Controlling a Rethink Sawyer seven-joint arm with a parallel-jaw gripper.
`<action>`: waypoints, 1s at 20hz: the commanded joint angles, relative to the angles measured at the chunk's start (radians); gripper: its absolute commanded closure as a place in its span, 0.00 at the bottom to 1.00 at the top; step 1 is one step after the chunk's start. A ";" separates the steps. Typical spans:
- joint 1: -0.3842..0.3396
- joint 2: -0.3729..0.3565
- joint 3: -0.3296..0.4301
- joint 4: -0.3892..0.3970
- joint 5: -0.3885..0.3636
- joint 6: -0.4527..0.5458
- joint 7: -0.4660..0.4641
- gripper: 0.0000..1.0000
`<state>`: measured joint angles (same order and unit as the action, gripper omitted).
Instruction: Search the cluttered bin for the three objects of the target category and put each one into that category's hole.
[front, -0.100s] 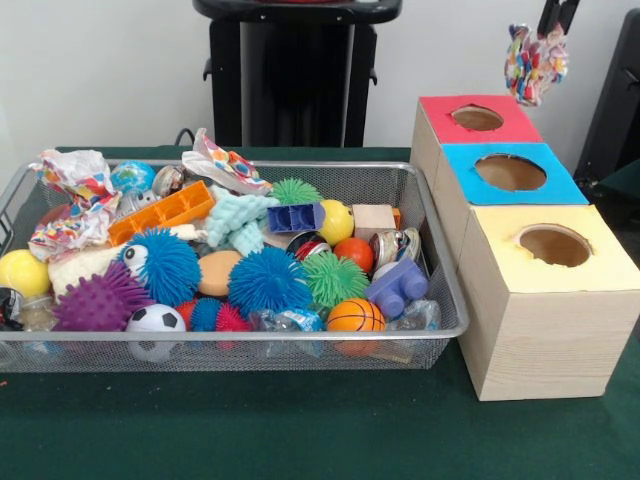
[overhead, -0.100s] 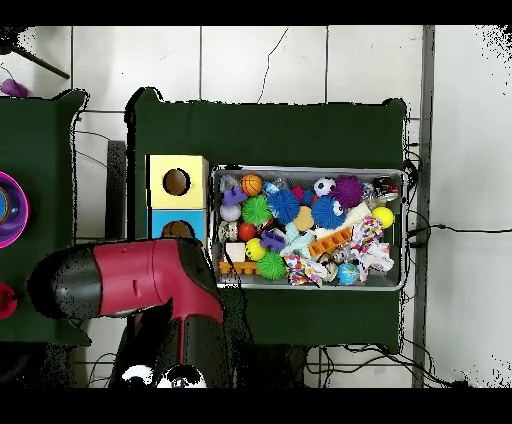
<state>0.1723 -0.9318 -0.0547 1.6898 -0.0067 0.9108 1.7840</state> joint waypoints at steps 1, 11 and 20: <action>-0.035 0.080 0.057 -0.081 -0.031 0.010 0.080 1.00; -0.046 0.161 0.076 -0.186 -0.031 0.027 0.053 1.00; -0.040 0.246 0.077 -0.332 -0.030 0.116 0.066 1.00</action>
<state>0.1594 -0.7775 -0.0513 1.4728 -0.0158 0.9110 1.7840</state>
